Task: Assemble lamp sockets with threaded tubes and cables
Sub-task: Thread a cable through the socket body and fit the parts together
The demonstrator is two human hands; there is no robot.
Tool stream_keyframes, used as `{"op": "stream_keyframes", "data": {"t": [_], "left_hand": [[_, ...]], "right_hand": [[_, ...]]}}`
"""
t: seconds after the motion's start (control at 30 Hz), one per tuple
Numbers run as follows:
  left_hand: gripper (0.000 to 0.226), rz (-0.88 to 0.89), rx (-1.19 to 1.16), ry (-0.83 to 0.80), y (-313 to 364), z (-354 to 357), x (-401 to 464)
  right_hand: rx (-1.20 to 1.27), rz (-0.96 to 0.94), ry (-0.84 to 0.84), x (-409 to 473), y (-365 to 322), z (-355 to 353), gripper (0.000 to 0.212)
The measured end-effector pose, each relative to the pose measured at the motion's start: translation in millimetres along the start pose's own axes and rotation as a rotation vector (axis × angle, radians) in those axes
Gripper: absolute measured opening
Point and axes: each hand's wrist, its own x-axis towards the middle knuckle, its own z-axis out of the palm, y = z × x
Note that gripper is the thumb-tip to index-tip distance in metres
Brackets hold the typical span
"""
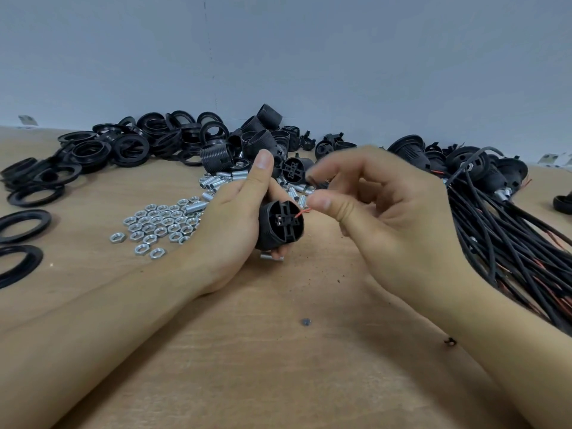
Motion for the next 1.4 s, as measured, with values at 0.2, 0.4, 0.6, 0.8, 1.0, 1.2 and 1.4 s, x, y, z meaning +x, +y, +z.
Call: {"op": "stream_keyframes", "data": {"t": [0.2, 0.4, 0.6, 0.8, 1.0, 1.2, 1.4], "left_hand": [[0.066, -0.007, -0.029, -0.02, 0.7, 0.0, 0.6], [0.064, -0.019, -0.002, -0.01, -1.1, 0.1, 1.1], [0.064, -0.025, 0.028, -0.01, -3.2, -0.1, 1.3], [0.065, -0.038, 0.04, 0.035, -5.5, 0.2, 2.5], [0.067, -0.015, 0.077, 0.071, -3.6, 3.4, 1.3], [0.069, 0.098, 0.265, 0.217, -1.2, 6.5, -2.8], [0.068, 0.223, 0.424, 0.327, -6.1, 4.6, -4.1]], "right_hand": [[-0.053, -0.101, -0.057, -0.5, -1.8, 2.1, 0.004], [-0.054, 0.006, -0.104, -2.1, -2.6, -0.6, 0.004], [-0.185, -0.053, -0.152, -0.5, -2.1, -0.6, 0.006], [-0.353, -0.125, -0.163, 0.6, -3.2, -0.2, 0.006], [-0.377, -0.118, -0.186, -0.1, -4.0, -0.5, 0.006], [-0.439, -0.125, -0.196, -3.1, -5.4, 6.8, 0.009], [-0.422, -0.143, -0.2, -4.9, -3.4, 12.2, 0.011]]}}
